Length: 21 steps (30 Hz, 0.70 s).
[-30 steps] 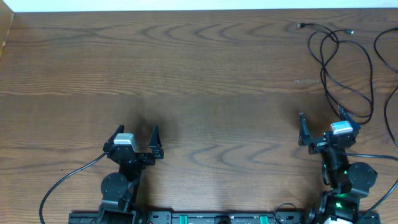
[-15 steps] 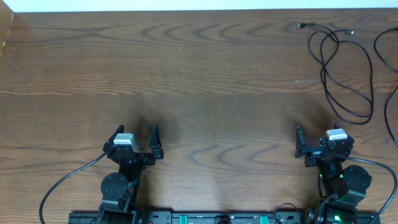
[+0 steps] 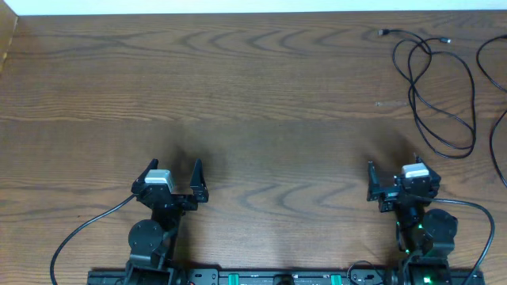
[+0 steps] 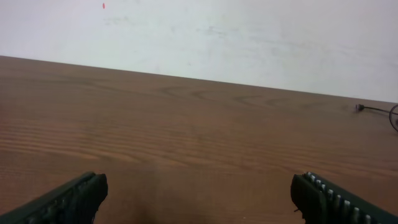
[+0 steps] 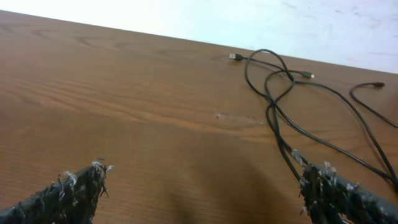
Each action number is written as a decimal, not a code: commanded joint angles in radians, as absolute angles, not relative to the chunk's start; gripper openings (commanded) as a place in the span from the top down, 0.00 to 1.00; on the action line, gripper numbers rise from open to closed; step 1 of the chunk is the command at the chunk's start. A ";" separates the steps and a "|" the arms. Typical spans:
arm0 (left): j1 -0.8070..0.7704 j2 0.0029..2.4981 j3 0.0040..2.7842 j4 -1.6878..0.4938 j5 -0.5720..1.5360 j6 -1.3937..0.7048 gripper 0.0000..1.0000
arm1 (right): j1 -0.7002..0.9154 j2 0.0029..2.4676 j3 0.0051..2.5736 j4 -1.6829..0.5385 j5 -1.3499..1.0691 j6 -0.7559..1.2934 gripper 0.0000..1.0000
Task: Untangle cables
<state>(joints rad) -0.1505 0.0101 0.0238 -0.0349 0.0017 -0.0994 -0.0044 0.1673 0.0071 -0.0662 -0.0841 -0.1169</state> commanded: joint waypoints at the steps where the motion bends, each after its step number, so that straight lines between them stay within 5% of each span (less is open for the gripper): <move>1: -0.145 0.004 0.004 -0.073 -0.009 -0.086 0.00 | 0.027 0.147 0.005 -0.074 0.024 -0.094 0.01; 21: -0.145 0.004 0.004 -0.073 -0.009 -0.086 0.00 | 0.028 0.005 0.005 -0.075 0.020 -0.091 0.01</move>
<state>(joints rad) -0.1505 0.0101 0.0238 -0.0349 0.0017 -0.0998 0.0212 0.0143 0.0067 -0.0704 0.0044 -0.1093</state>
